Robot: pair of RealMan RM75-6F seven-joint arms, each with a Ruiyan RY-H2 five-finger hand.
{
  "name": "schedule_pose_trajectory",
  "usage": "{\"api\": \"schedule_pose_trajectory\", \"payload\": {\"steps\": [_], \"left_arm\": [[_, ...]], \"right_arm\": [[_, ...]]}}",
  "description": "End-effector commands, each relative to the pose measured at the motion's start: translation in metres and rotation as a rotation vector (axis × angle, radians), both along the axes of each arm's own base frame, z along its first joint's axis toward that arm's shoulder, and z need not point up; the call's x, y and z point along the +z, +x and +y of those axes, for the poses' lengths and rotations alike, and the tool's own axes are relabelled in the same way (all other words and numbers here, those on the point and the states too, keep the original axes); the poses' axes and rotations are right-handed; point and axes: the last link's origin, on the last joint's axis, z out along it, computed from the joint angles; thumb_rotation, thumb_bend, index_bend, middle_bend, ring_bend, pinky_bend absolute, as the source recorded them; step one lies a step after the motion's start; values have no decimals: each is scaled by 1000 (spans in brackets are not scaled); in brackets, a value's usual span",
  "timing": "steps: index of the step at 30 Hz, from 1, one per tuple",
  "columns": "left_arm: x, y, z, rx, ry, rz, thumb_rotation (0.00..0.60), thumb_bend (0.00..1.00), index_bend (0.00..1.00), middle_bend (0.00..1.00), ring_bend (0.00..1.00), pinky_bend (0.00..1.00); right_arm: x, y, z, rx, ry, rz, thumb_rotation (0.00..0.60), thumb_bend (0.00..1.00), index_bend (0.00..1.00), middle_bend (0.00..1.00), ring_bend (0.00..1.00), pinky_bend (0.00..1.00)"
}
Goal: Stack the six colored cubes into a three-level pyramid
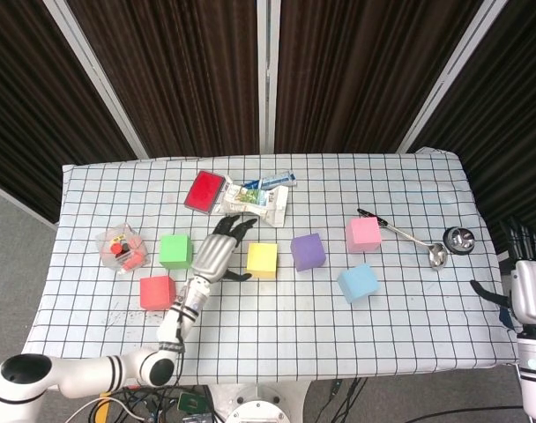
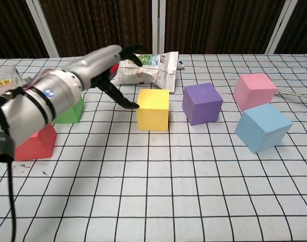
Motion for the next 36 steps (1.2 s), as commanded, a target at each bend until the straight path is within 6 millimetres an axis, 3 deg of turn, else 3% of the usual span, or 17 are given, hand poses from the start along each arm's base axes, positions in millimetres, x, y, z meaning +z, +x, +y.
{"api": "schedule_pose_trajectory", "payload": {"steps": [1,9,15,32,36], "left_arm": [[36,-35,-5,41,69,75,600,40,74,167,0,0],[72,-83,-3,107,86,230,600,40,74,203,0,0],[72,-108,-6,128,64,293,600,41,74,208,0,0],[52,-116,13,107,56,316,600,41,74,262,0,0],[49,-118,17,113,61,327,600,44,75,318,0,0]], "right_arm": [[-1,13,-7,44,40,18,600,42,0,0,0,0],[-6,56,-25,164,160,117,600,0,0,9,0,0],[-16,76,-41,206,214,136,600,0,0,2,0,0],[-25,76,-52,178,233,94,600,0,0,0,0,0],[-25,73,-52,170,230,95,600,0,0,0,0,0]]}}
